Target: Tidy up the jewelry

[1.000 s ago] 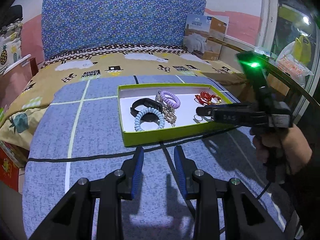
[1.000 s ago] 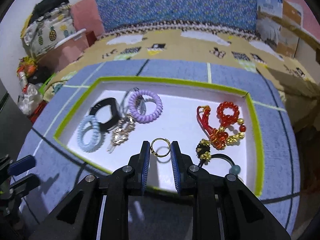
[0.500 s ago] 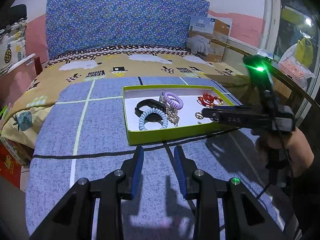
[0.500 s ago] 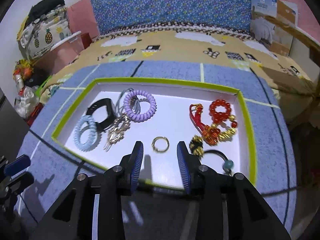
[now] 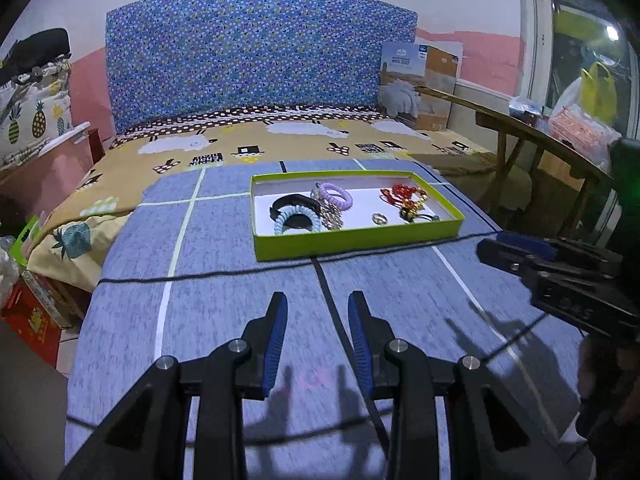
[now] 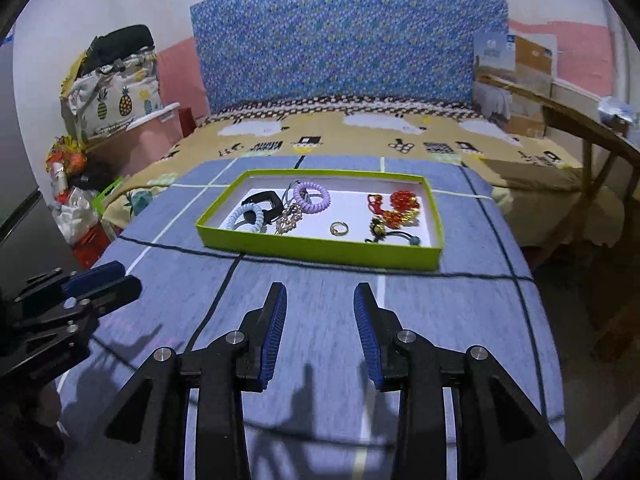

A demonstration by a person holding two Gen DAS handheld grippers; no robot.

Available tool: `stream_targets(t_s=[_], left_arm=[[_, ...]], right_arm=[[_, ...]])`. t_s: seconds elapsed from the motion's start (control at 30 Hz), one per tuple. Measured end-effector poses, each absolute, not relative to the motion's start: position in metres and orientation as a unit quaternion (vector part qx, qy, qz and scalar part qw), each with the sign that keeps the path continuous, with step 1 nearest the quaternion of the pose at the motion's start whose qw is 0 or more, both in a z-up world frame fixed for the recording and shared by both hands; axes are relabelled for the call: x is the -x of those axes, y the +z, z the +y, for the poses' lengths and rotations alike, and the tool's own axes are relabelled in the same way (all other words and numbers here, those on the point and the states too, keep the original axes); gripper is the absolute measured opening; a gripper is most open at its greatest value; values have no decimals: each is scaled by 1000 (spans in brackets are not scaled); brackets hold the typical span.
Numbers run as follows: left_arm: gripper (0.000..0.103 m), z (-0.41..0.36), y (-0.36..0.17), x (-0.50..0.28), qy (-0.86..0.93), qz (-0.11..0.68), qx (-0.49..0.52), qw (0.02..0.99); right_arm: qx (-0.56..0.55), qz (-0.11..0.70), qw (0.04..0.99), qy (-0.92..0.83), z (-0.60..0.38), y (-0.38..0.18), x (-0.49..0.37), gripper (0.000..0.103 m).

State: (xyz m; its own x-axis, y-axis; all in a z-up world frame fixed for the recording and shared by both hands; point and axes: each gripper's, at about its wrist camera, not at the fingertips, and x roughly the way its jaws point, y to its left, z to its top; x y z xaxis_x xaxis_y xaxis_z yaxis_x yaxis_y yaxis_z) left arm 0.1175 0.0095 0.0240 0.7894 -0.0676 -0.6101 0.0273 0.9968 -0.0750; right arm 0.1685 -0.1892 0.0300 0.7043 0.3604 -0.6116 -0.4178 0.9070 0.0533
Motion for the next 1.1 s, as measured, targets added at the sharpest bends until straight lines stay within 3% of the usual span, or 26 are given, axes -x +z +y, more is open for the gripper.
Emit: stream_targets(t_s=[0.5, 1.1], left_arm=[[33, -13, 30, -58, -22, 300, 17, 953], [33, -15, 30, -45, -12, 297, 13, 955]], right_arm=[[33, 299, 931, 205, -205, 32, -92, 36], [34, 300, 933, 198, -208, 28, -76, 36]])
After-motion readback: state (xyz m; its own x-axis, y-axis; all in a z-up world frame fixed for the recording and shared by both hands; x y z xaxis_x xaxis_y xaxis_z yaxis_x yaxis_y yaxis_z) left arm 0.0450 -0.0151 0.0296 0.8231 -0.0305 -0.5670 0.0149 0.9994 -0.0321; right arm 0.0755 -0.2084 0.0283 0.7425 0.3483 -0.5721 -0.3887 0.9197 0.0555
